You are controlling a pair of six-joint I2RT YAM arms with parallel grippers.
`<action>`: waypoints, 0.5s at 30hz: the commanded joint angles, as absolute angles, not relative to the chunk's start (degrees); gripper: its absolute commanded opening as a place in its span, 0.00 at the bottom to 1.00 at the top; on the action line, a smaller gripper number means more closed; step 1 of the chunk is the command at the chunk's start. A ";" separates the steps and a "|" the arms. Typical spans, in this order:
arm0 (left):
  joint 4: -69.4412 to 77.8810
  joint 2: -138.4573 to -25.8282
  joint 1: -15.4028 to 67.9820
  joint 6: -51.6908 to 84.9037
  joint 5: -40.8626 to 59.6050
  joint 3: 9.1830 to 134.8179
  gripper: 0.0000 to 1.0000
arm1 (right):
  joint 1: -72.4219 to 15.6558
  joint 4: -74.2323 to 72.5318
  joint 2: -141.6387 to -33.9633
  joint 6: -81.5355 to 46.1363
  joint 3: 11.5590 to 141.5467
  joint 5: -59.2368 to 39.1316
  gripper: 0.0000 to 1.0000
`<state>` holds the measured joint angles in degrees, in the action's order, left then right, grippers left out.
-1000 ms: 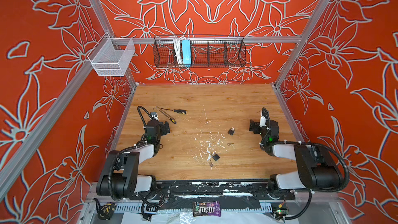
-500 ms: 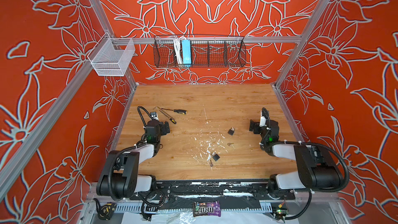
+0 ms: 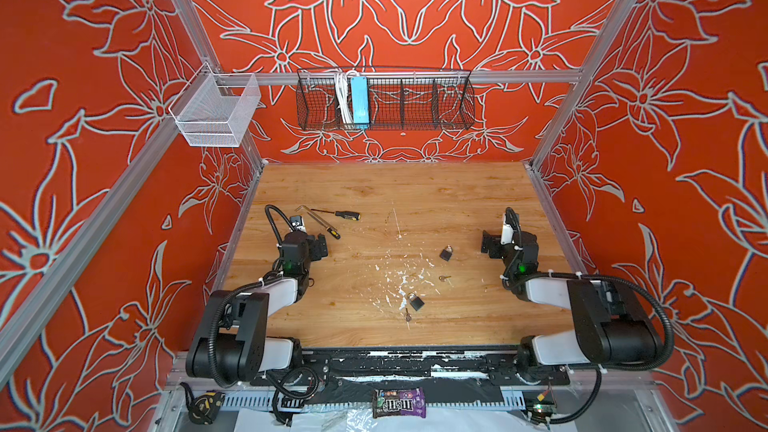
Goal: Unlock with the key
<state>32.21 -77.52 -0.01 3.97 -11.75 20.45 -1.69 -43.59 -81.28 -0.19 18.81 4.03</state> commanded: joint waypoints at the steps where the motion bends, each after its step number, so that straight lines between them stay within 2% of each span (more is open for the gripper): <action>1: 33.31 -77.11 -0.23 4.39 -12.22 20.83 0.97 | -2.02 -44.38 -80.95 0.96 18.99 3.86 0.97; 5: 33.46 -76.83 -0.20 4.32 -12.13 20.68 0.97 | -2.02 -44.55 -80.86 0.91 18.90 3.78 0.97; 8: 25.25 -75.04 -0.19 4.39 -12.22 24.84 0.97 | -2.02 -44.72 -80.37 0.61 18.87 4.08 0.98; 11: 19.16 -73.29 -0.18 3.29 -10.35 28.02 0.97 | -2.02 -38.97 -76.32 0.05 20.14 5.58 0.97; 15: 19.42 -68.39 -0.23 3.91 -11.10 25.74 0.97 | -2.02 -29.56 -68.48 -1.34 21.54 6.90 0.98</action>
<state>22.61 -71.88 -0.01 3.86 -11.27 26.83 -1.69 -36.12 -73.19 -0.47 19.49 5.02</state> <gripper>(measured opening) 0.975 0.976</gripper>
